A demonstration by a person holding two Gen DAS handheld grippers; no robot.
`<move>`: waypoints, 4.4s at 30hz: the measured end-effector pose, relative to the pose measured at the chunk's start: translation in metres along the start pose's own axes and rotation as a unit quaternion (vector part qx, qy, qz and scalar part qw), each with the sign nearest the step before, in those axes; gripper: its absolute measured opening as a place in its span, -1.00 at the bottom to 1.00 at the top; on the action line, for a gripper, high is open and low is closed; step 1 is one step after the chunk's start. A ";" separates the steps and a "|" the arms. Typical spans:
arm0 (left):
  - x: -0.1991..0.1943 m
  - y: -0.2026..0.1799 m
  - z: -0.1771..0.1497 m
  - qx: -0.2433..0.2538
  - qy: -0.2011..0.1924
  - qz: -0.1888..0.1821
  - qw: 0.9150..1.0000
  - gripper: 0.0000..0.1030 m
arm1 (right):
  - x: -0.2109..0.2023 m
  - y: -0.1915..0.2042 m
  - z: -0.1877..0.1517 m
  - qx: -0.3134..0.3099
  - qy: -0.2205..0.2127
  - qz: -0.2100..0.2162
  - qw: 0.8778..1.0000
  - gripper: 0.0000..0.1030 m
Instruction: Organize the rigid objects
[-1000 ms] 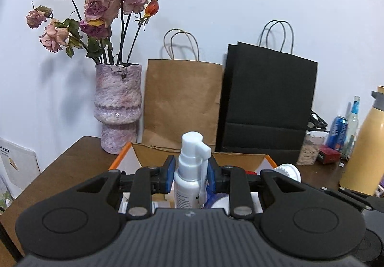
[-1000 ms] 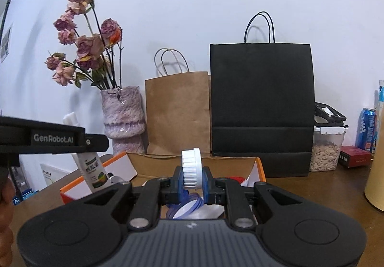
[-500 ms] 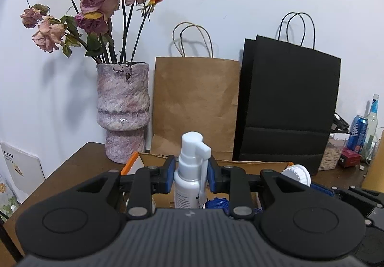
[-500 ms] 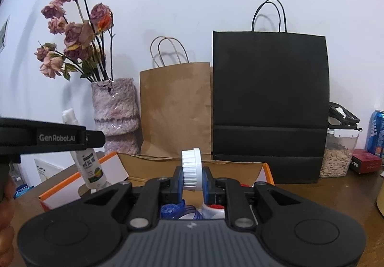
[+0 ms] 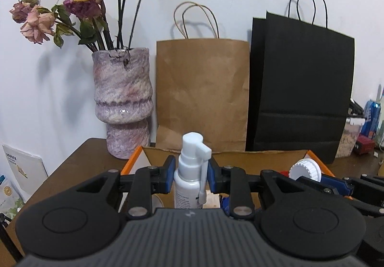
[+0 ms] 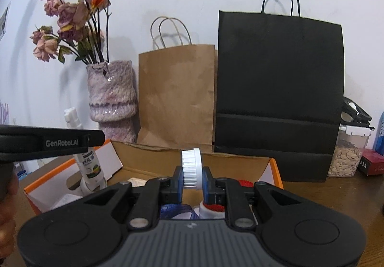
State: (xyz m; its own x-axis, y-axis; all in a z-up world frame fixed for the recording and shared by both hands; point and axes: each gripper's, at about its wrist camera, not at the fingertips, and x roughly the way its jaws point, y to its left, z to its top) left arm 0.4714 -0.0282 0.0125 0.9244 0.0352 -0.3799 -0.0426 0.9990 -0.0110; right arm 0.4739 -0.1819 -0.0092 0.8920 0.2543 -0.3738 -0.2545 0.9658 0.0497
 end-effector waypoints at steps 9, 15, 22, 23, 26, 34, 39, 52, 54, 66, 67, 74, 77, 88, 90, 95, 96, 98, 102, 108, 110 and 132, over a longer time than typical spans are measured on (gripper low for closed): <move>-0.011 0.008 -0.002 0.013 -0.045 0.040 0.998 1.00 | -0.007 -0.009 -0.006 0.000 -0.020 -0.041 0.999 1.00; -0.010 0.011 -0.003 0.018 -0.042 0.048 0.998 1.00 | -0.007 -0.011 -0.005 0.002 -0.022 -0.049 0.999 1.00; -0.027 0.013 -0.001 0.008 -0.050 0.037 0.998 1.00 | -0.024 -0.011 -0.003 0.002 -0.036 -0.056 0.998 1.00; -0.031 0.014 0.000 0.007 -0.053 0.034 0.998 1.00 | -0.028 -0.010 -0.002 0.000 -0.039 -0.058 0.998 1.00; -0.049 0.014 -0.001 0.010 -0.061 0.024 0.998 1.00 | -0.045 -0.009 -0.002 -0.001 -0.049 -0.059 0.997 1.00; -0.114 0.012 -0.010 0.021 -0.083 0.003 0.996 1.00 | -0.104 0.003 -0.008 -0.006 -0.063 -0.056 0.996 1.00; -0.156 0.014 -0.019 0.029 -0.085 -0.001 0.996 1.00 | -0.144 0.013 -0.014 -0.005 -0.066 -0.052 0.996 1.00; -0.283 0.028 -0.071 0.030 -0.076 -0.022 0.996 1.00 | -0.268 0.042 -0.055 0.006 -0.064 -0.056 0.996 1.00; -0.304 0.029 -0.077 0.031 -0.079 -0.022 0.996 1.00 | -0.286 0.045 -0.059 0.008 -0.066 -0.057 0.996 1.00; -0.395 0.034 -0.116 0.035 -0.075 -0.012 0.996 1.00 | -0.389 0.071 -0.090 0.003 -0.079 -0.044 0.996 1.00; -0.401 0.034 -0.119 0.034 -0.074 -0.011 0.997 1.00 | -0.396 0.073 -0.093 0.003 -0.079 -0.042 0.996 1.00; -0.435 0.035 -0.137 0.030 -0.068 -0.007 0.997 1.00 | -0.433 0.084 -0.108 -0.001 -0.085 -0.038 0.996 1.00; -0.446 0.035 -0.142 0.027 -0.070 -0.006 0.997 1.00 | -0.446 0.088 -0.113 -0.003 -0.088 -0.037 0.995 1.00; -0.467 0.032 -0.147 0.026 -0.080 -0.007 0.996 1.00 | -0.467 0.089 -0.119 -0.001 -0.097 -0.035 0.995 1.00; -0.467 0.031 -0.147 0.026 -0.080 -0.007 0.996 1.00 | -0.468 0.089 -0.120 0.000 -0.098 -0.034 0.995 1.00; -0.468 0.030 -0.147 0.026 -0.080 -0.008 0.996 1.00 | -0.468 0.089 -0.120 0.001 -0.097 -0.035 0.995 1.00; -0.468 0.030 -0.147 0.026 -0.080 -0.007 0.996 1.00 | -0.469 0.089 -0.120 0.001 -0.097 -0.035 0.995 1.00; -0.468 0.030 -0.147 0.026 -0.078 -0.007 0.997 1.00 | -0.468 0.089 -0.120 0.001 -0.097 -0.035 0.995 1.00; -0.468 0.030 -0.148 0.024 -0.077 -0.008 0.997 1.00 | -0.468 0.091 -0.120 -0.001 -0.096 -0.035 0.995 1.00; -0.469 0.030 -0.148 0.023 -0.077 -0.009 0.997 1.00 | -0.467 0.092 -0.120 -0.001 -0.096 -0.035 0.995 1.00; -0.469 0.030 -0.148 0.023 -0.077 -0.008 0.997 1.00 | -0.468 0.091 -0.120 -0.001 -0.096 -0.035 0.995 1.00; -0.470 0.031 -0.149 0.023 -0.076 -0.008 0.997 1.00 | -0.467 0.091 -0.120 -0.001 -0.096 -0.035 0.995 1.00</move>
State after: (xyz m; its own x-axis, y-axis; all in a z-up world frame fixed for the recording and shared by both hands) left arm -0.0207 -0.0176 0.0530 0.9716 0.0195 -0.2358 -0.0134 0.9995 0.0276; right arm -0.0110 -0.2185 0.0586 0.9624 0.1910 -0.1932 -0.1894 0.9815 0.0269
